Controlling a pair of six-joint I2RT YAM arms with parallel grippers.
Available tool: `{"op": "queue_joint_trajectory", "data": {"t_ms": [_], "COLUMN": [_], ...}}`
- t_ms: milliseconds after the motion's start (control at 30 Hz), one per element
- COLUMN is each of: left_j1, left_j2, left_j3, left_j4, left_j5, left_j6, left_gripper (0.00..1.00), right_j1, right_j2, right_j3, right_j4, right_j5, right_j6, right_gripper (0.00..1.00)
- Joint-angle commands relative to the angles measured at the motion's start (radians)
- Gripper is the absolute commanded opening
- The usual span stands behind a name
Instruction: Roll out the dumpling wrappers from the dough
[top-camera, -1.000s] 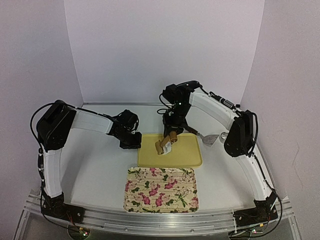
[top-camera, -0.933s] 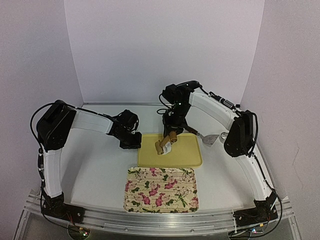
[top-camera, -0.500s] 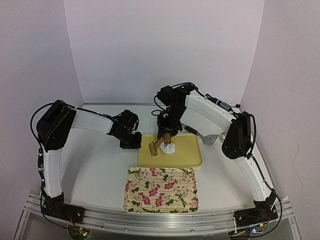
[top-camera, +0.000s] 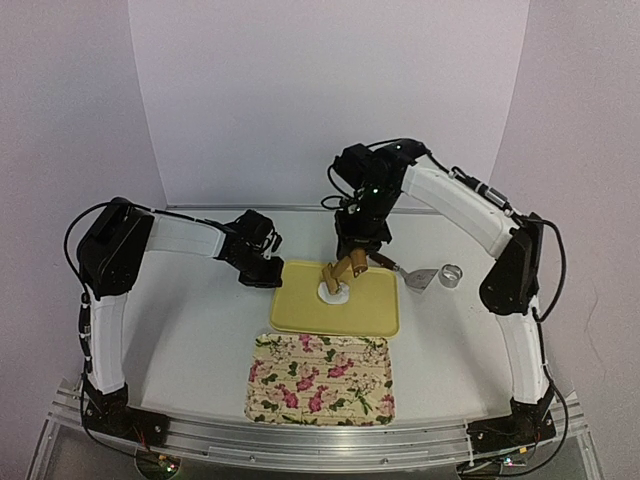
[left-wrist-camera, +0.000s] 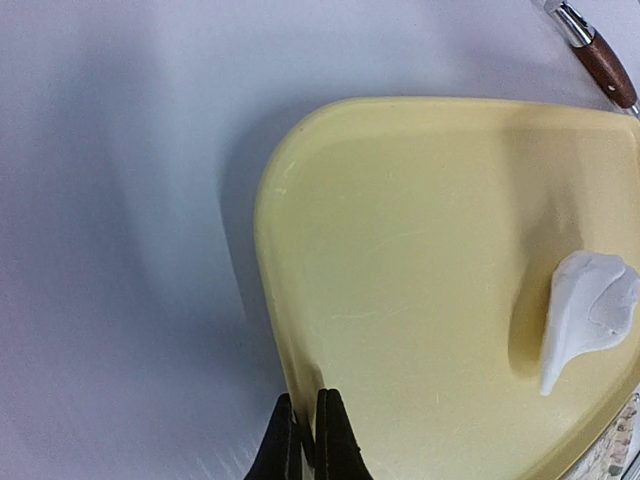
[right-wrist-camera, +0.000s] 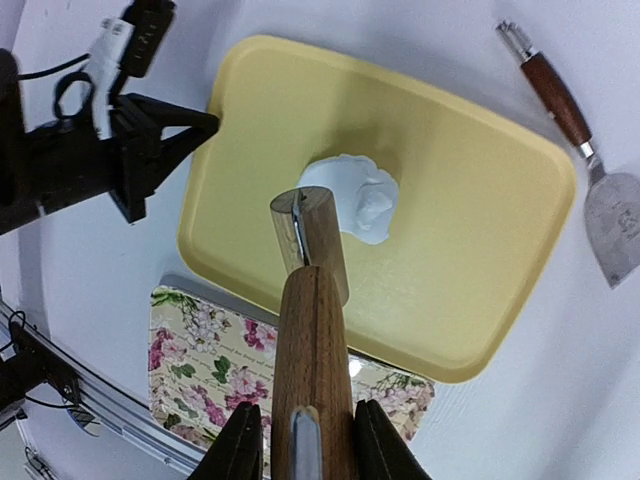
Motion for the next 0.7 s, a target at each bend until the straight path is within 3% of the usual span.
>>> {"op": "queue_joint_trajectory", "data": {"t_ms": [0,267,667], "left_j1": [-0.001,-0.004,-0.017], "left_j2": [0.058,0.100,0.194], "left_j3": [0.087,0.146,0.273], "left_j4": [-0.017,-0.011,-0.061], "left_j5": [0.075,0.188,0.216], "left_j6": [0.195,0.284,0.339], "left_gripper": [0.00,0.00,0.00], "right_j1": [0.001,0.004,0.004], "right_j2": [-0.033,0.007,0.018], "right_j3": [0.085,0.064,-0.104], "right_j4": [-0.191,-0.313,-0.314], "right_j5": [0.130,0.254,0.247], "right_j6": [-0.151,-0.324,-0.412], "right_gripper": [0.00,0.00,0.00]}}
